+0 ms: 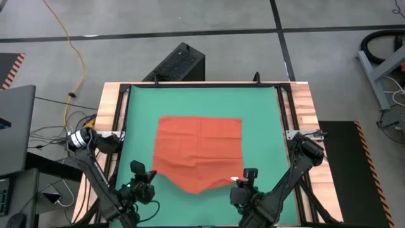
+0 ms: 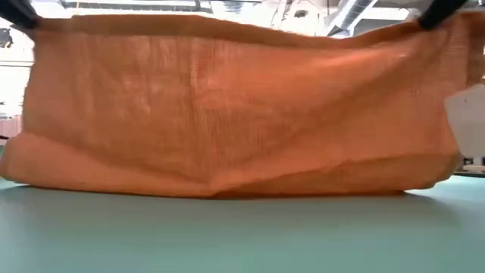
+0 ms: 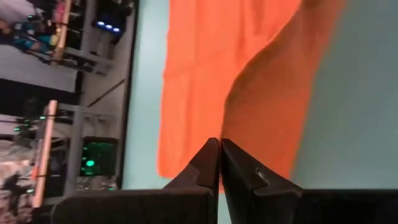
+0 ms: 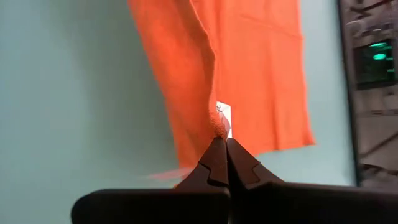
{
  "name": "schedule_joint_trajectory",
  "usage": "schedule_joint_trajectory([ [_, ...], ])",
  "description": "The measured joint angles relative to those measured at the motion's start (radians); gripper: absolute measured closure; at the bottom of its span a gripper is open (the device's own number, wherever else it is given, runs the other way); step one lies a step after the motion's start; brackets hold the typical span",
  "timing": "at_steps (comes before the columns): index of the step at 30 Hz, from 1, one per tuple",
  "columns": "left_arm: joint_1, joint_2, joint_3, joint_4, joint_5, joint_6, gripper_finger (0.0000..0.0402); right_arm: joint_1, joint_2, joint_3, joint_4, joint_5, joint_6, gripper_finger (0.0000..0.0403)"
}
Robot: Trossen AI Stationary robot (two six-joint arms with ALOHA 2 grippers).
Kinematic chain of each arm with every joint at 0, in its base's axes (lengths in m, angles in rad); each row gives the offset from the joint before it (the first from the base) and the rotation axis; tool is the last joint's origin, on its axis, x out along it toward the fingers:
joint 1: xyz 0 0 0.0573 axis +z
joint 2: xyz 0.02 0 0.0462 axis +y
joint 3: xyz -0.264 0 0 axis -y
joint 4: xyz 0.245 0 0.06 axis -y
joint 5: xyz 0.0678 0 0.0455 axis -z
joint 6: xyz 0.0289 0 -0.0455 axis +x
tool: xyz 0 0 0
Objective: Roll towel into tight, uniform cylinder
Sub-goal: Fold the orange table napkin
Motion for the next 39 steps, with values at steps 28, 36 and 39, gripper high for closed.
schedule_joint_trajectory([
  [28,0.222,-0.375,-0.313,-0.004,-0.101,-0.118,0.0401,-0.328,-0.128,-0.038,-0.006,0.073,-0.313,0.0403],
  [36,0.285,-0.458,-0.332,-0.004,-0.177,-0.047,0.0401,-0.437,-0.158,-0.083,-0.006,0.091,-0.316,0.0403],
  [39,0.308,-0.484,-0.332,0.000,-0.186,-0.022,0.0401,-0.466,-0.173,-0.102,-0.007,0.090,-0.322,0.0403],
])
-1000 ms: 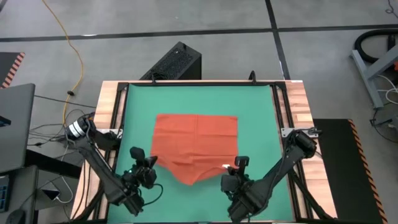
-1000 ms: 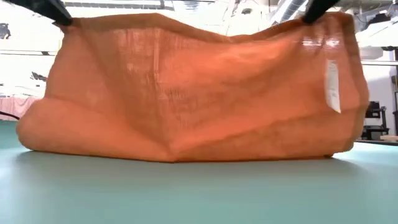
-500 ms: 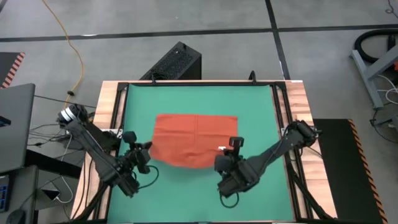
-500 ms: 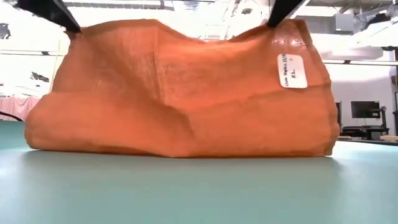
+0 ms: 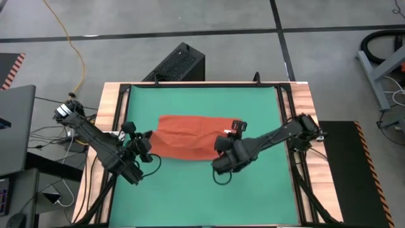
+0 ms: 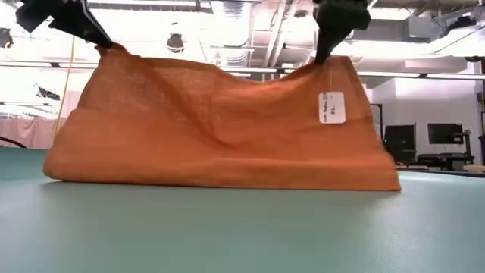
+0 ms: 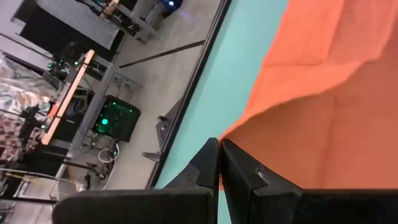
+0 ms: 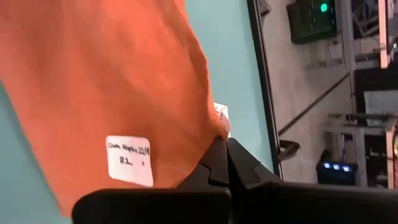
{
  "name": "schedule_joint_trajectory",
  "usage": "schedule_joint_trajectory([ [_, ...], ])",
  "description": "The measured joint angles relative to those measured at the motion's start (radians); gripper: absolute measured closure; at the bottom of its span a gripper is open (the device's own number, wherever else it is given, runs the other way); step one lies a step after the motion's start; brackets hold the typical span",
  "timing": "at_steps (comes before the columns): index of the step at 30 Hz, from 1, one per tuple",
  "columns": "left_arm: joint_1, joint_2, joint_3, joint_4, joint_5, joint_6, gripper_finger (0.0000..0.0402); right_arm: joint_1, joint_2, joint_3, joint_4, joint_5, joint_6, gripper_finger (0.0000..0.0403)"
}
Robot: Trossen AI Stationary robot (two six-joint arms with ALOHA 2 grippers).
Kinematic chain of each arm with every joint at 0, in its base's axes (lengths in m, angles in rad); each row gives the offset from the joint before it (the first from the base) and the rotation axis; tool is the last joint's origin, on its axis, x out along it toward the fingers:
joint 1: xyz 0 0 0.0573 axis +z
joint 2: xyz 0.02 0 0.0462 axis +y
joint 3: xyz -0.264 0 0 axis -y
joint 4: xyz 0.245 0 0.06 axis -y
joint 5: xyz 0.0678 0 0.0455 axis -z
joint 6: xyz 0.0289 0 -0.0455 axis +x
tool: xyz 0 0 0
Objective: Roll towel into tight, uniform cylinder
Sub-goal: Fold the orange table napkin
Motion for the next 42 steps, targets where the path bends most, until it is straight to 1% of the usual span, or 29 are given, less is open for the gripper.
schedule_joint_trajectory([
  [4,0.033,-0.012,0.000,0.024,-0.006,0.055,0.0401,-0.037,-0.003,-0.013,0.001,-0.003,-0.030,0.0403],
  [7,0.059,-0.012,-0.010,0.056,-0.038,0.100,0.0401,-0.060,-0.004,-0.013,0.002,-0.003,-0.054,0.0403],
  [10,0.090,-0.012,-0.053,0.131,-0.074,0.154,0.0401,-0.077,-0.004,-0.013,0.002,-0.003,-0.057,0.0403],
  [12,0.113,-0.012,-0.081,0.162,-0.078,0.180,0.0401,-0.083,-0.004,-0.013,0.002,-0.003,-0.069,0.0403],
  [18,0.162,-0.012,-0.143,0.220,-0.104,0.189,0.0401,-0.102,-0.003,-0.017,0.005,-0.028,-0.073,0.0403],
  [22,0.195,-0.012,-0.178,0.277,-0.110,0.248,0.0401,-0.121,-0.002,-0.062,0.004,-0.026,-0.072,0.0403],
  [26,0.235,-0.012,-0.211,0.302,-0.145,0.254,0.0401,-0.142,-0.002,-0.127,0.031,-0.026,-0.072,0.0403],
  [29,0.262,-0.011,-0.218,0.320,-0.153,0.264,0.0401,-0.155,-0.001,-0.165,0.054,-0.027,-0.072,0.0403],
  [37,0.352,-0.011,-0.218,0.463,-0.175,0.432,0.0401,-0.167,-0.001,-0.175,0.060,-0.025,-0.072,0.0403],
  [39,0.373,-0.011,-0.218,0.508,-0.168,0.489,0.0401,-0.167,-0.001,-0.175,0.059,-0.024,-0.072,0.0403],
  [42,0.405,-0.011,-0.218,0.576,-0.130,0.567,0.0401,-0.168,-0.001,-0.175,0.061,-0.024,-0.072,0.0403],
])
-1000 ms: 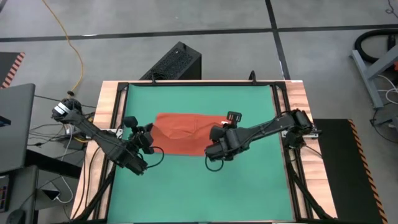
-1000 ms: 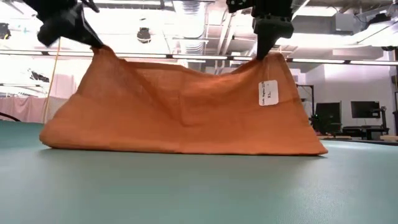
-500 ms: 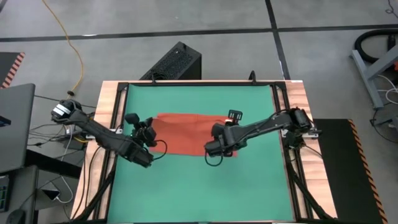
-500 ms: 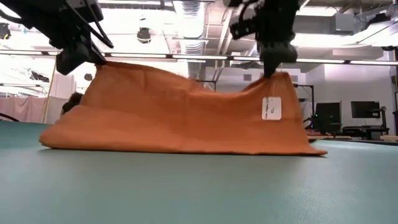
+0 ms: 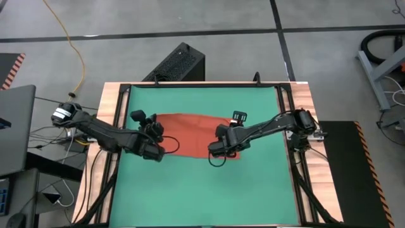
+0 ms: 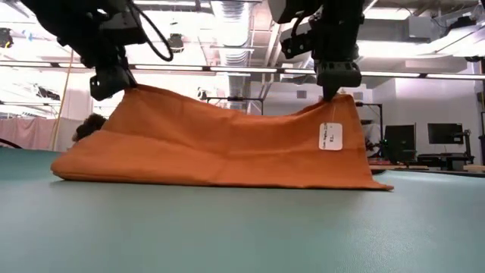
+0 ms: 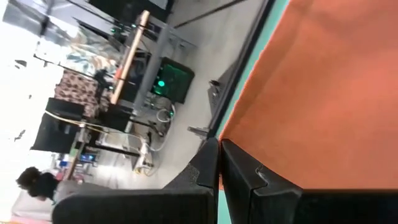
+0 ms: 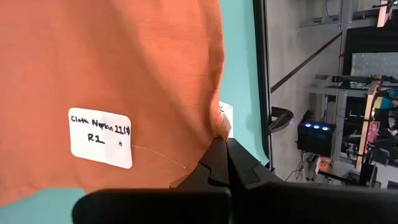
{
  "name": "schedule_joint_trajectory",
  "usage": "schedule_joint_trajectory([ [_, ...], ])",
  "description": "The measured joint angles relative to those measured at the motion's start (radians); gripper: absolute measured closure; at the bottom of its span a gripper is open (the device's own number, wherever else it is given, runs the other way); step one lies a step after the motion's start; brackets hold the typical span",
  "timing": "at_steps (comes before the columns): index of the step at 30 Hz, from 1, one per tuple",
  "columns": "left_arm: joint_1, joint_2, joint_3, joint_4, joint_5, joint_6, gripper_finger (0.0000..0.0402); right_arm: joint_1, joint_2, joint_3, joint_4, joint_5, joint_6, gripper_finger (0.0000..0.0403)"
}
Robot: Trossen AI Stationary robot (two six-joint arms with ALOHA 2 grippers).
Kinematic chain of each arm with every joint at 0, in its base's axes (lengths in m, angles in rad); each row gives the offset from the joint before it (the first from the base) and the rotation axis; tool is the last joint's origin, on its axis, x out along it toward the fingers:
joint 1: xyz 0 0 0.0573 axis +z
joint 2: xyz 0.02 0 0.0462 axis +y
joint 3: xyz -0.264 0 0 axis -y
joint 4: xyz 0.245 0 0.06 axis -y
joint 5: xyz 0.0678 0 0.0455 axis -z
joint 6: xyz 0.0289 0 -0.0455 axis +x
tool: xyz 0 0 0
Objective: Roll towel into tight, uniform cylinder
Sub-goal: Fold the orange table napkin
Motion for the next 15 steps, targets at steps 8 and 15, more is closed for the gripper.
schedule_joint_trajectory([
  [8,0.068,0.000,0.000,0.078,0.043,0.095,0.0401,-0.006,0.000,0.000,0.015,0.004,0.000,0.0403],
  [15,0.097,0.000,-0.003,0.085,0.111,0.094,0.0401,-0.033,0.000,0.000,0.034,0.003,-0.008,0.0403],
])
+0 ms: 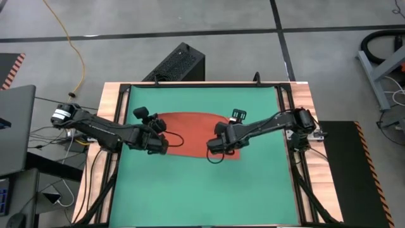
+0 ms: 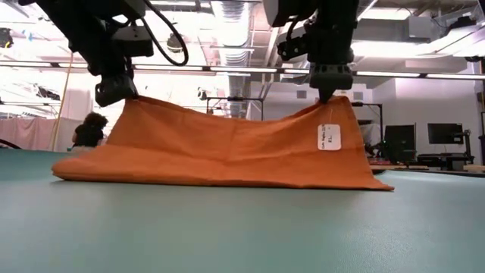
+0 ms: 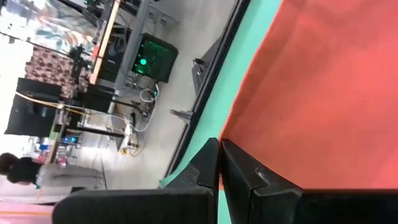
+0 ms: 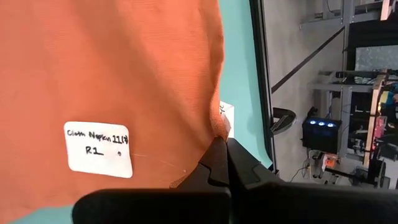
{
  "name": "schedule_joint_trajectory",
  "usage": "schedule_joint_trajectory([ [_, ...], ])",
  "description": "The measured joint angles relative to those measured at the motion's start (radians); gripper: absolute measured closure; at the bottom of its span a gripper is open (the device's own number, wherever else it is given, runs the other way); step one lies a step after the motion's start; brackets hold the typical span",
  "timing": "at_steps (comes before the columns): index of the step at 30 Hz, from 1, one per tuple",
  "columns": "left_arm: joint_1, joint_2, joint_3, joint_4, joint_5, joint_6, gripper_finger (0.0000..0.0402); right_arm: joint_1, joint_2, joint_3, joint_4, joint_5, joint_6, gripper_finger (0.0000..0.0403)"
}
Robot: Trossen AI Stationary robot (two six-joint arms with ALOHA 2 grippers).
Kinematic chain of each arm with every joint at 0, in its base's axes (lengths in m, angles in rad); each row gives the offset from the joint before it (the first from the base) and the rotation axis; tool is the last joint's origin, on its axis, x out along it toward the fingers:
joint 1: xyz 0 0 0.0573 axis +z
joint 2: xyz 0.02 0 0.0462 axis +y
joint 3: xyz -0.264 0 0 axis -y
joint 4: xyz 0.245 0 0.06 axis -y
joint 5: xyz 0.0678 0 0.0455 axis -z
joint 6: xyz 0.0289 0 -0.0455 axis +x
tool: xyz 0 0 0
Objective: Roll towel into tight, uniform cylinder
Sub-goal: Fold the orange table napkin
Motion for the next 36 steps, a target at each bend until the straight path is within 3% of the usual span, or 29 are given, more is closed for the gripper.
schedule_joint_trajectory([
  [9,0.031,0.000,-0.111,0.181,0.037,0.077,0.0401,-0.012,0.000,0.000,0.011,-0.009,-0.003,0.0403],
  [29,0.030,0.000,-0.126,0.207,0.087,0.083,0.0401,-0.064,-0.001,-0.166,0.245,-0.032,-0.070,0.0395],
  [36,0.030,0.000,-0.126,0.230,0.091,0.108,0.0394,-0.079,-0.001,-0.190,0.307,-0.031,-0.073,0.0359],
])
